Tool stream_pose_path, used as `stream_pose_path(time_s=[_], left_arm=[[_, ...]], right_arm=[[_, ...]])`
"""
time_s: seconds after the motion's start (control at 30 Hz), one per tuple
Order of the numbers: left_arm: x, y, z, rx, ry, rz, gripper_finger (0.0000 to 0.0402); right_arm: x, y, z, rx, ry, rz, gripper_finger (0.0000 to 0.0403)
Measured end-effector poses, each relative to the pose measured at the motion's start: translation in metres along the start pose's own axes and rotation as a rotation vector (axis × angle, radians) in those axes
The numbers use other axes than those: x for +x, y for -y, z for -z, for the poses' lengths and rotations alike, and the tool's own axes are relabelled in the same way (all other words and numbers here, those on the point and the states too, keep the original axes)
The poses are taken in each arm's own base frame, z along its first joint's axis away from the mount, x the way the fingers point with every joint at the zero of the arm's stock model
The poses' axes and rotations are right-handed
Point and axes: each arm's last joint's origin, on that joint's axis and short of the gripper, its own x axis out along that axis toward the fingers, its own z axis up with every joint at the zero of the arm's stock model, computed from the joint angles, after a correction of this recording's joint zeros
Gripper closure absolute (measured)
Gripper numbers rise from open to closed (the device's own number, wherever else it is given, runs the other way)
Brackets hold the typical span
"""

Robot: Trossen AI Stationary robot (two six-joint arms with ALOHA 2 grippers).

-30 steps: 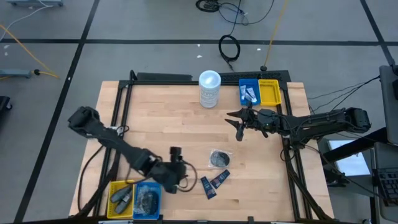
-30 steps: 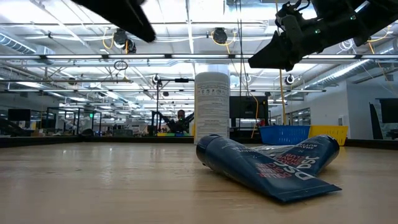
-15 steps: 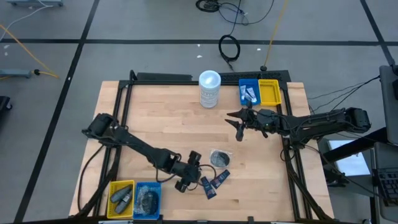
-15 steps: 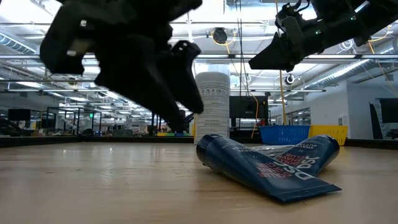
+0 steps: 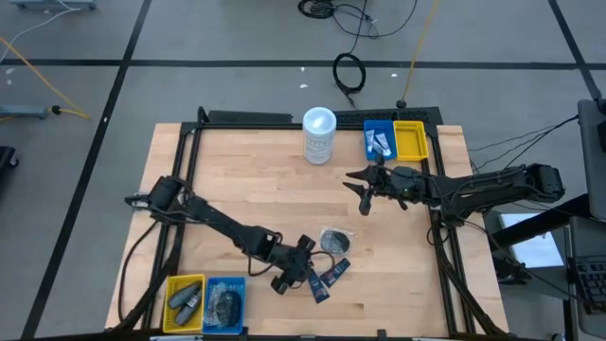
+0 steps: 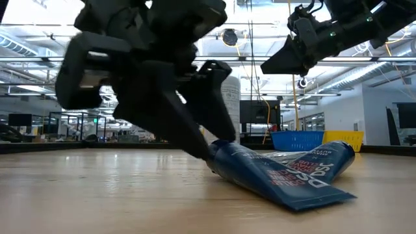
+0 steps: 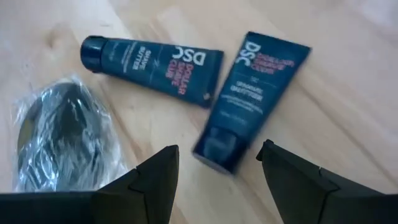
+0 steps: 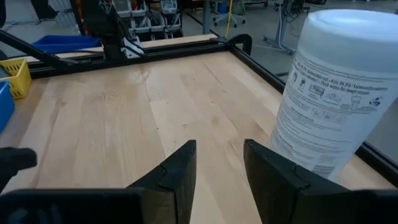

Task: Pick & Place Travel size toiletries
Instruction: Put the blue shave cream into the top yellow bin

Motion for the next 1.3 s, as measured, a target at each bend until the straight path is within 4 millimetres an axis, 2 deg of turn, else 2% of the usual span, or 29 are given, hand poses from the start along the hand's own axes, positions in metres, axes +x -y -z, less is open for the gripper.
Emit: stream_pose_path(time_s=[0.43,0.67,1.03,1.13,1.3], left_arm=[[0.004,-0.006,0.003,0.02,0.046,0.081,0.0176],[0.022,-0.009,0.013,0.014,0.067,0.115,0.0176],[0.025,-0.009,0.014,-0.01,0.088,0.167,0.018],[0.025,-0.009,0.014,-0.01,0.088,0.176,0.0205],[0.025,-0.008,0.014,0.003,0.088,0.182,0.029]], right_arm=[[0.0,0.0,0.001,0.009,-0.011,0.001,0.0277],[0.0,0.0,0.002,0.013,-0.022,0.002,0.0277],[0.0,0.0,0.003,0.012,-0.026,0.002,0.0277],[0.0,0.0,0.003,0.011,-0.029,0.003,0.0277],[0.0,0.0,0.003,0.01,-0.034,0.003,0.0277]])
